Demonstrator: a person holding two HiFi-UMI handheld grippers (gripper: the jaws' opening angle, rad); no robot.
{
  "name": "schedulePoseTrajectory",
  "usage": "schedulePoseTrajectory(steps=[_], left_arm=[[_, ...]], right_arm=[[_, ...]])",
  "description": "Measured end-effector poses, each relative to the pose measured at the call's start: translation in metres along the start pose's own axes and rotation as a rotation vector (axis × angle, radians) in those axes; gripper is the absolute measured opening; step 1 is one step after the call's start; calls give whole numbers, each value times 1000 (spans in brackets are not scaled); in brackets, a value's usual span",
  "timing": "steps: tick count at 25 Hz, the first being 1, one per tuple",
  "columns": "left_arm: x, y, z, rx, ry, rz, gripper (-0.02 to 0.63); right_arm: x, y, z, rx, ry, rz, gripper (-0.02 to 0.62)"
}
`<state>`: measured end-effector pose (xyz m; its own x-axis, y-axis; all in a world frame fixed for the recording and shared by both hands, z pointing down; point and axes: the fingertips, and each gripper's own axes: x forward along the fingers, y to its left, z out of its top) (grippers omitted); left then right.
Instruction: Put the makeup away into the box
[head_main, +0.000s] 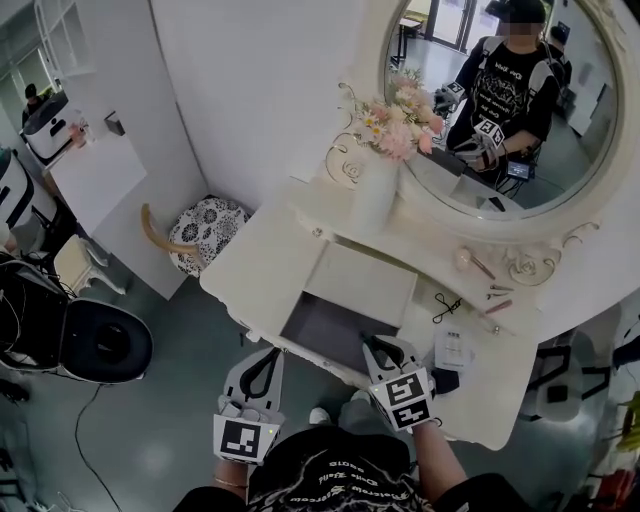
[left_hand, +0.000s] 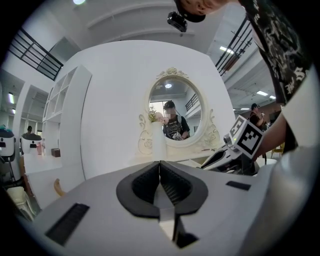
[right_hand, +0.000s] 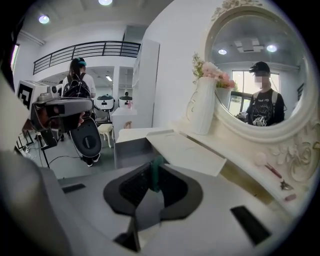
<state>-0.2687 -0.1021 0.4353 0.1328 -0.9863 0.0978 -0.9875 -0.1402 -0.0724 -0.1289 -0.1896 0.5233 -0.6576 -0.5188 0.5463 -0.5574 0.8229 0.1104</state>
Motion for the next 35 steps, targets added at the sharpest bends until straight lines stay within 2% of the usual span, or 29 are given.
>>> schedulePoseTrajectory(steps=[10, 22, 30, 35], left_arm=[[-4, 20, -7, -34, 17, 75, 15], [-4, 40, -11, -59, 41, 193, 15], [-6, 40, -11, -55, 59, 240, 15], [-8, 32, -15, -53, 85, 238, 15]], right_arm=[[42, 27, 21, -74, 19, 133, 58], [82, 39, 24, -98, 56, 258, 60], [101, 46, 20, -108, 68, 320, 60], [111, 49, 24, -96, 50, 338, 60]])
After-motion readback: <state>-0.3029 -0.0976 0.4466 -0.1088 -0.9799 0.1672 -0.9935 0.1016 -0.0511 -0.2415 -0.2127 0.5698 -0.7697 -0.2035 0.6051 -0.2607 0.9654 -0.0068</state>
